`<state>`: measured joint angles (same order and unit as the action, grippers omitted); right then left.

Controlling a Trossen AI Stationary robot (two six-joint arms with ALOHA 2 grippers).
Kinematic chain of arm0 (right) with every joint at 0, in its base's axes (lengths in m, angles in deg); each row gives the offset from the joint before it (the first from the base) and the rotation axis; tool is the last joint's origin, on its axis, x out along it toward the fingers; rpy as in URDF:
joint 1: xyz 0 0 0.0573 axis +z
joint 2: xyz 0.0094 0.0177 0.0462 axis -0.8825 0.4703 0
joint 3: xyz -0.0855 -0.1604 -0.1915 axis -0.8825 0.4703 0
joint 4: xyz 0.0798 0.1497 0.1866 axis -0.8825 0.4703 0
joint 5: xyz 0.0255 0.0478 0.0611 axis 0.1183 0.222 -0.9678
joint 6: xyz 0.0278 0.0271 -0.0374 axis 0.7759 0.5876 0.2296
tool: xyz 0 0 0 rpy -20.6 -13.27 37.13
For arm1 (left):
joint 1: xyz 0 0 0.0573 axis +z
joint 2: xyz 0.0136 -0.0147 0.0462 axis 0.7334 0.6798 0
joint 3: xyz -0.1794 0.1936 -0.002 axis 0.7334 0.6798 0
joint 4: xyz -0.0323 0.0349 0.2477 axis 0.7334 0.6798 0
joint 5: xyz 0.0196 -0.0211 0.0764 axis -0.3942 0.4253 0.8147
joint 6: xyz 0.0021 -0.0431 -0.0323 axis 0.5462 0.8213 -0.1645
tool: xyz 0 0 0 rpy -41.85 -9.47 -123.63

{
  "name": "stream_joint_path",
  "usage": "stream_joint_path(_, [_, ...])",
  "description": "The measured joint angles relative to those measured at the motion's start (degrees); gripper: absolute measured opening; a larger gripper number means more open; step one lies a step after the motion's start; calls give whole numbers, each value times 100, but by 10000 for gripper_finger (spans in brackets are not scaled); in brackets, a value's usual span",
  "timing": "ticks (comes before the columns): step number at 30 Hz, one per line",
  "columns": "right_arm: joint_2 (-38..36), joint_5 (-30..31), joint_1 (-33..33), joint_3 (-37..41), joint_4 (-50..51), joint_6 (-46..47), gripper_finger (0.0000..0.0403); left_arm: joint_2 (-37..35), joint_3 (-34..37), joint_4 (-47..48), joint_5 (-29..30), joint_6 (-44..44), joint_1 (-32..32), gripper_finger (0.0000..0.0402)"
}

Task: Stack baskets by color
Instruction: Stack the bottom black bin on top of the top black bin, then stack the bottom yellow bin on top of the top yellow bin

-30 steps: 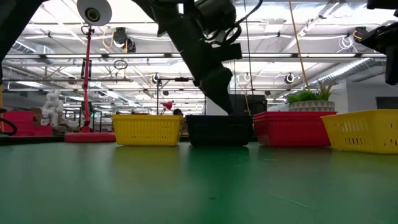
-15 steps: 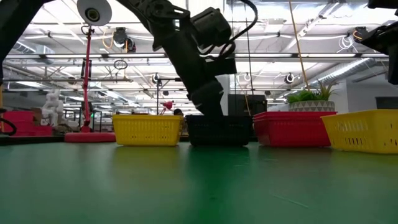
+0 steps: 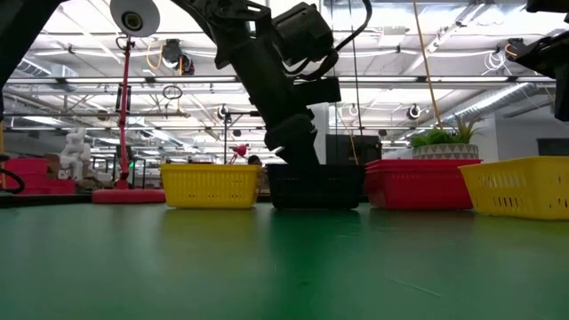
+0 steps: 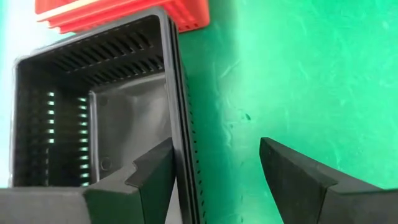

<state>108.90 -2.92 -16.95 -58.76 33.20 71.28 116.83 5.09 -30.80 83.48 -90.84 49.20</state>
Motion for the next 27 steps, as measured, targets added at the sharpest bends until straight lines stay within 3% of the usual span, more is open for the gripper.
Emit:
stream_joint_path(10, [1,-28,0,0,1,-29,118,-73,-2,8,-4,-59,-31,230])
stream_joint_path(27, [36,-345,0,88,95,525,119,-1058,-26,303,275,192,-501,230])
